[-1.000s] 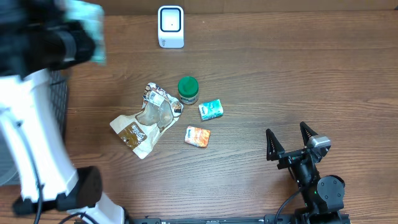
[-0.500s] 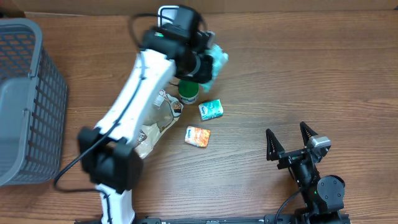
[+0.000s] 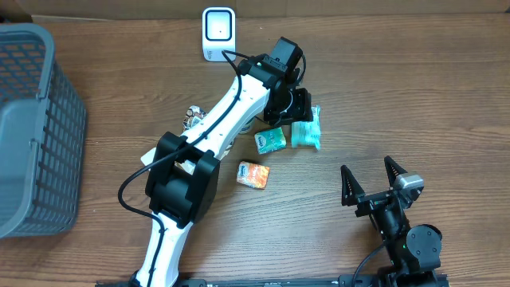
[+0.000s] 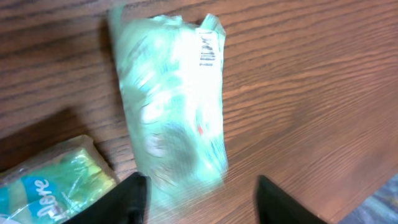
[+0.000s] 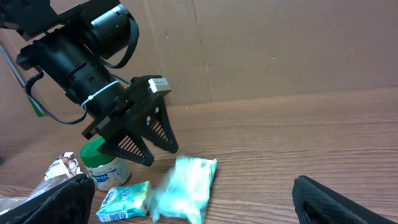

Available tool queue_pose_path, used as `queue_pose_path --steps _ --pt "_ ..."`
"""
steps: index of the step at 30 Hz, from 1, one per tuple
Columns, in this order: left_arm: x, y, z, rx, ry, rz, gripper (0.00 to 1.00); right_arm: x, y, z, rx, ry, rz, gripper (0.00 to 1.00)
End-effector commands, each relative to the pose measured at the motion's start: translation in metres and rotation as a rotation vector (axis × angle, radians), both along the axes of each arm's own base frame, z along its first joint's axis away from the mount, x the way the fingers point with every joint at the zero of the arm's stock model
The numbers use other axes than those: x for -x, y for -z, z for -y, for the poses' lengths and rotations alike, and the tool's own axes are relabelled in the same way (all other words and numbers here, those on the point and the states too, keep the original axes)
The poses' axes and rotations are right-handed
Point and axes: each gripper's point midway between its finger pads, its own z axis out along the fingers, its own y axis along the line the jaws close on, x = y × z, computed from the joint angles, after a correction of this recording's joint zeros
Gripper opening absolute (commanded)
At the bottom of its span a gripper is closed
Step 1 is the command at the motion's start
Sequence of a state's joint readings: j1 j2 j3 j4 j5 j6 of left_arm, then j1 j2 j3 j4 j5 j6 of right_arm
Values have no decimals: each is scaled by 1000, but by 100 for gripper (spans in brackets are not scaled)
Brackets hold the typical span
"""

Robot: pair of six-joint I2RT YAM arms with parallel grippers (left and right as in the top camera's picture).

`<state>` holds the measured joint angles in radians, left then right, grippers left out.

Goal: Scan the item barcode
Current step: 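Carry the wipes pack out, drop it right of the green pack, retract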

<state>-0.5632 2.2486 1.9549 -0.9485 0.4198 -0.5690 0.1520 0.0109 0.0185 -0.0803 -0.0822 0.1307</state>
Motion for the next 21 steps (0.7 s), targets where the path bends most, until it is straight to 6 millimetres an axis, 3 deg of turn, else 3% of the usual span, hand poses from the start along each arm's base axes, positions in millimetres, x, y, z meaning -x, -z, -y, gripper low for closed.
queue_pose_path --steps 1,7,11,16,17,21 --pt "0 4 3 14 -24 -28 64 0 2 -1 -3 -4 1 100" --pt "-3 -3 0 17 29 14 62 0 2 -1 -3 -4 1 100" --pt "-11 -34 -17 -9 67 93 60 0 2 -1 -3 -4 1 100" --pt "-24 -108 -74 -134 34 261 62 0 2 -1 -3 -4 1 100" --pt "-25 -134 -97 -178 15 321 66 0 2 -1 -3 -4 1 100" --pt "-19 -191 -154 -257 5 456 78 0 2 -1 -3 -4 1 100"
